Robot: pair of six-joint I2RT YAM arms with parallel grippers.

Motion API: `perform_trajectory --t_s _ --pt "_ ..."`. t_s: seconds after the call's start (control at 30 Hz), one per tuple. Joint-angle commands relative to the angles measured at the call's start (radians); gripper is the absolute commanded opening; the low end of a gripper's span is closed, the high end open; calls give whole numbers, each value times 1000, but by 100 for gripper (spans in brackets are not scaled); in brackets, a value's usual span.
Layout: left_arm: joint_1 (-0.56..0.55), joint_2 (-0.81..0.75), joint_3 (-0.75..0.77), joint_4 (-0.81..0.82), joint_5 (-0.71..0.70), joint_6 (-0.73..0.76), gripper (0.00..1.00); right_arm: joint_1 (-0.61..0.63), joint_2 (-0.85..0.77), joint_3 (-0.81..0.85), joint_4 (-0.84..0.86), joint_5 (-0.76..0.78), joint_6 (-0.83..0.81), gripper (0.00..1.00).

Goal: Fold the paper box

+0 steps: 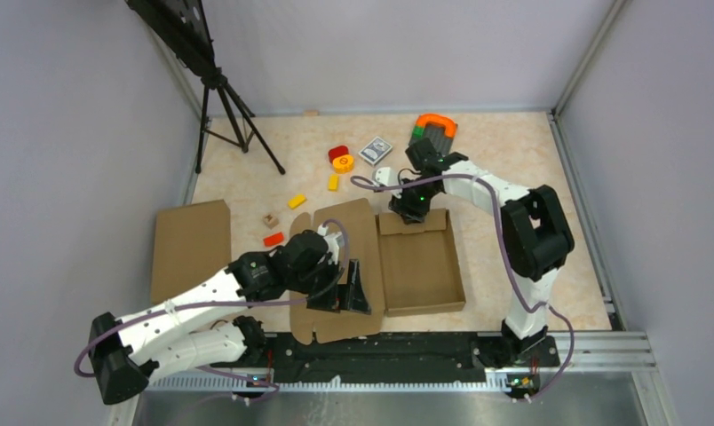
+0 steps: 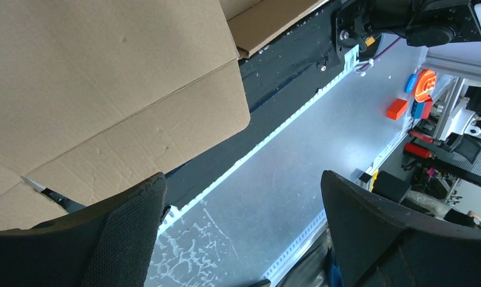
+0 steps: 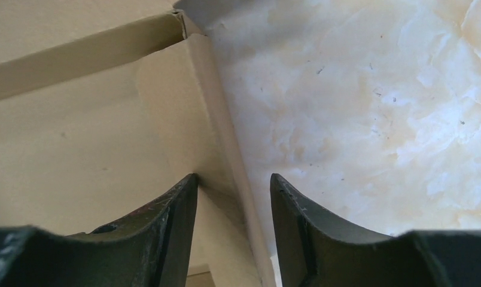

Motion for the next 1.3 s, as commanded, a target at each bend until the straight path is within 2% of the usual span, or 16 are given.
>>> perform_trajectory --t_s 0.0,0.17,0.23,0.27,0.37,0.53,0.7,0.87,0.97,1.07,1.27 --pt "-4 1 24 41 12 12 99 23 9 -14 72 72 -33 45" --pt "-4 2 22 42 12 10 99 24 8 -19 75 94 -33 17" --pt "-4 5 21 38 5 8 99 19 -5 -26 75 117 -44 1" --pt "-4 5 22 37 3 8 99 13 -18 -37 72 121 -54 0" --pt "-4 5 19 37 3 7 99 -8 -77 -87 97 132 -55 0" --pt "-4 -7 12 53 -12 1 99 -53 -173 -147 139 96 66 0" --pt "-1 -27 14 69 -35 -21 99 -53 -289 -238 148 84 105 0" --pt "-1 -75 37 58 -80 -18 99 -58 -436 -291 252 25 170 0" --pt "-1 -120 50 51 -120 -15 99 -98 -482 -292 311 10 296 0" --pt "9 -137 77 24 -140 9 99 -126 -504 -296 350 78 468 0" --pt "95 -82 190 -81 -151 96 99 -127 -610 -414 380 134 742 0"
